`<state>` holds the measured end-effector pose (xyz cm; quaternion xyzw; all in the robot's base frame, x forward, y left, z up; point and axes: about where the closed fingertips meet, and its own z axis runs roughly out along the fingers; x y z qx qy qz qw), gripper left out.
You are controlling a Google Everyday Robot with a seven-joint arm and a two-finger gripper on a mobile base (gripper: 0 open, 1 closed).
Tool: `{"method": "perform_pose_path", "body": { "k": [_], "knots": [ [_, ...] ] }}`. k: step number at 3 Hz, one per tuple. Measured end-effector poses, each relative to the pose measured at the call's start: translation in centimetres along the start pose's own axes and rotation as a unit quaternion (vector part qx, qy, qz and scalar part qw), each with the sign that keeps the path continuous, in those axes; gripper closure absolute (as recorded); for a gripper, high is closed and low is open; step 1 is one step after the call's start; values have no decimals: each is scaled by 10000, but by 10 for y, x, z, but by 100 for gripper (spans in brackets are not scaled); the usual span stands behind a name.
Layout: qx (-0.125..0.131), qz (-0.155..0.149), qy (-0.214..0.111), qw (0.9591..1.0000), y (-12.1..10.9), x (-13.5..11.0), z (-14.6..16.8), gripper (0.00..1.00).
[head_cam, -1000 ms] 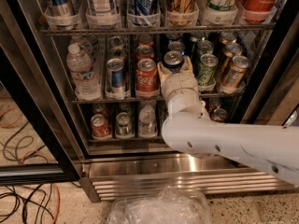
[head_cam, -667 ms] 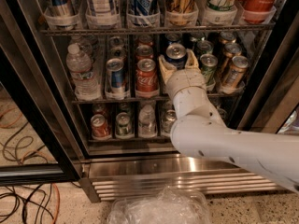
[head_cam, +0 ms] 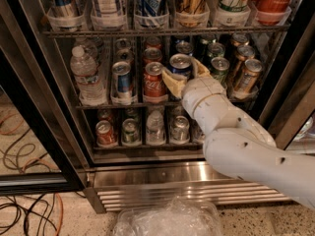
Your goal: Pick pepsi can from middle shelf of fridge
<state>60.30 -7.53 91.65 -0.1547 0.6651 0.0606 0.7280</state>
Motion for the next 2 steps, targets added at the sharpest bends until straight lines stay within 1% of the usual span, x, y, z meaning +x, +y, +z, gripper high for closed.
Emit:
{"method": "perform_pose_path", "body": {
  "k": [1, 2],
  "knots": [
    [-549, 211, 275, 9979, 24, 24, -10, 100],
    [-858, 449, 190, 9951, 29, 29, -19, 100]
  ]
}}
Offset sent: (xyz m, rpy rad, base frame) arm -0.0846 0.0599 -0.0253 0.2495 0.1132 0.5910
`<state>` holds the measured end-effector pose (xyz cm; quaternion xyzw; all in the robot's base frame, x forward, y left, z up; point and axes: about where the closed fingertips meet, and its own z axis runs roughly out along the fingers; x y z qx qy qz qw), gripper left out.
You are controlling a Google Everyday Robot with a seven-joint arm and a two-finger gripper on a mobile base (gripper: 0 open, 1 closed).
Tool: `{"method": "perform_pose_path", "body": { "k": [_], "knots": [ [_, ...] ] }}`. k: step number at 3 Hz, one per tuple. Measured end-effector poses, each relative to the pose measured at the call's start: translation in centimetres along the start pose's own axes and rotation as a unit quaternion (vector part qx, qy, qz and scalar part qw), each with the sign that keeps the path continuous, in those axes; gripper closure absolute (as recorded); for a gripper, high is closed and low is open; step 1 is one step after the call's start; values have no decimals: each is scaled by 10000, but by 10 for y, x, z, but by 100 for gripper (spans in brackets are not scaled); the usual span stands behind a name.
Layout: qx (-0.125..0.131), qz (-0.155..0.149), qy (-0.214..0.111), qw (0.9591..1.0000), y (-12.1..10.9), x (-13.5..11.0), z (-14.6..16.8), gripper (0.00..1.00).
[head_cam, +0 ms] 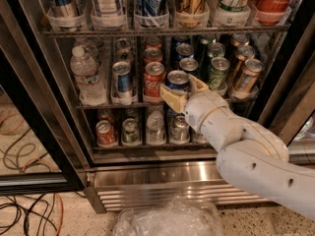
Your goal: Pick pepsi can from middle shelf of fridge
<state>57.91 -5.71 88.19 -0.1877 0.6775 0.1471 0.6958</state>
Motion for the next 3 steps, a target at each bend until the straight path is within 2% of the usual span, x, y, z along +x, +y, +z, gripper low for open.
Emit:
{"method": "perform_pose_path", "body": {
  "k": [1, 2, 3],
  "knots": [
    [-46, 138, -457, 9988, -30, -28, -13, 100],
    [-283, 196, -484, 9982, -20, -31, -15, 100],
    [-284, 196, -483, 9982, -20, -31, -15, 100]
  ]
}}
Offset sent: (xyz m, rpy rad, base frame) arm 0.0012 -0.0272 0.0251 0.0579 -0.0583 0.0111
